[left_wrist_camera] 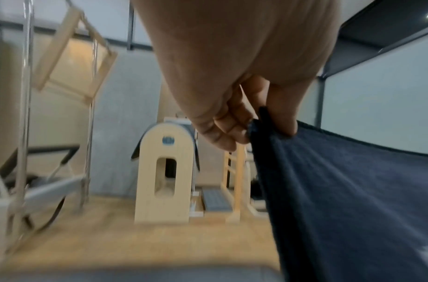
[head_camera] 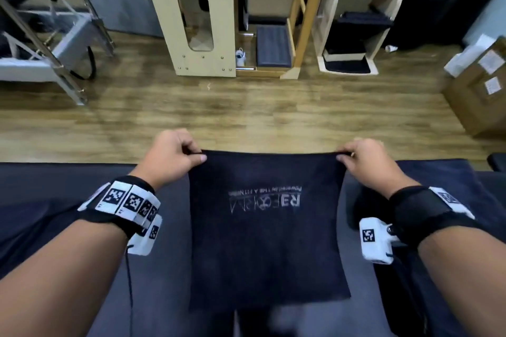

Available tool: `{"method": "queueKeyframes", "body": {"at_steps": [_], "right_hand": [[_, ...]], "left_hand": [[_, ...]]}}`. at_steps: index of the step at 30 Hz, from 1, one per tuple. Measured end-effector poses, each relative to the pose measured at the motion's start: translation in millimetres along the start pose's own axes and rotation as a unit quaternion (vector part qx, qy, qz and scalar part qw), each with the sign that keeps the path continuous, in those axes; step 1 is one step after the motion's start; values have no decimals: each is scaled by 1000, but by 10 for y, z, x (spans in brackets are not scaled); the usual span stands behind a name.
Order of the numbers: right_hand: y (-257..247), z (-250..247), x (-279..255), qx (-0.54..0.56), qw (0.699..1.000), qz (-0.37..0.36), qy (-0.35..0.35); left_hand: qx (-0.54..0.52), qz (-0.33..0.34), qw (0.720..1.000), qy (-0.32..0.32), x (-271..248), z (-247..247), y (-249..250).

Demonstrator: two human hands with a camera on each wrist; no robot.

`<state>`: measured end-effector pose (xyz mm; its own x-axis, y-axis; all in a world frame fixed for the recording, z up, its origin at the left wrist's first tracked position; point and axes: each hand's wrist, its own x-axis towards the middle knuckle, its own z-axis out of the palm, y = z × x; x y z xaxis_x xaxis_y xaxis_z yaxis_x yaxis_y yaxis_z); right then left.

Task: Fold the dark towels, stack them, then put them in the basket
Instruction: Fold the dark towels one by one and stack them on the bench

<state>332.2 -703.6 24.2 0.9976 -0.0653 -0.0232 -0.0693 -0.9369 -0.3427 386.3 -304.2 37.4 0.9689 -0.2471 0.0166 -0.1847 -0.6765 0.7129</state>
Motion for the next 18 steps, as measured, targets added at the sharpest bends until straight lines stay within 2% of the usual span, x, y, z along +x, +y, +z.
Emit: {"method": "queueKeyframes", "body": {"at_steps": [3,5,7,9,11,13,15,18], "right_hand": [[-385,-575,-94,68,985,-4,160],[-612,-886,-319,95,965,-8,244],[-754,-1040,-598,87,954,-20,286],[-827,-1006,-925,65,962,-7,265],[-794,-808,-1211,64,974,12,219],[-746,-501,-1479,72,981,26,179],[-645,-92,-1760,60,990,27,127],[-441,530,-2260,0,999,24,21]], "left_hand": [[-60,71,989,112,-85,-532,427],[-70,125,979,146,-243,-840,657],[-41,163,974,149,-435,-1009,769],[4,182,974,137,-690,-1050,759],[20,165,982,95,-949,-944,589],[36,143,989,33,-1229,-731,329],[97,115,988,-28,-1524,-451,48],[217,77,958,-170,-1994,31,-373]]}}
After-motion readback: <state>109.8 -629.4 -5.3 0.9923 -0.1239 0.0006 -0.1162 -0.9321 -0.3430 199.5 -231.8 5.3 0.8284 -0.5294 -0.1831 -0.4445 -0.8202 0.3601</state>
